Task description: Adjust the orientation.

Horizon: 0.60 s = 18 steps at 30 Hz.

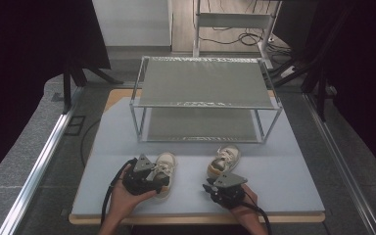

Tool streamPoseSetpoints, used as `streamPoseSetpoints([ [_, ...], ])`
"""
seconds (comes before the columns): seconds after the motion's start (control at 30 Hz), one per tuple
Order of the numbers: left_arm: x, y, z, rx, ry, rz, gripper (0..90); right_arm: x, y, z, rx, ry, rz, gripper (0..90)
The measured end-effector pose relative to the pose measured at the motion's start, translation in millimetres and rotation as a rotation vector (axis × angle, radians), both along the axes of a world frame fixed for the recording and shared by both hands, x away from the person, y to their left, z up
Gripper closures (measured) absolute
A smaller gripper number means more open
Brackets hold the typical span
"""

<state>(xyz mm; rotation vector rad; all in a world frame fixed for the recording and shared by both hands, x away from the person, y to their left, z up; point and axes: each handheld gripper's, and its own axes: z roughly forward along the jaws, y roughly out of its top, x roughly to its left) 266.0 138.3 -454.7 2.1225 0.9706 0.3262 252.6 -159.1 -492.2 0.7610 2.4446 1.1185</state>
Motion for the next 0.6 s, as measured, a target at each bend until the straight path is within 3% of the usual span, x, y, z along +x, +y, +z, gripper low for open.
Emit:
streamPoseSetpoints([
  [0.13, -0.1, 1.0, 0.1, 0.004, -0.002, 0.000, 31.1, -3.5, 8.3, -4.5, -0.039, -0.017, 0.041, 74.6],
  [0.33, -0.6, 0.7, 0.4, 0.008, -0.006, -0.001, 31.5, 0.8, 1.4, -4.4, -0.027, 0.006, -0.004, 81.4],
  [0.6, -0.3, 0.5, 0.3, 0.006, -0.004, -0.001, 31.3, 2.4, -2.3, -4.4, -0.014, 0.015, -0.016, 79.9],
])
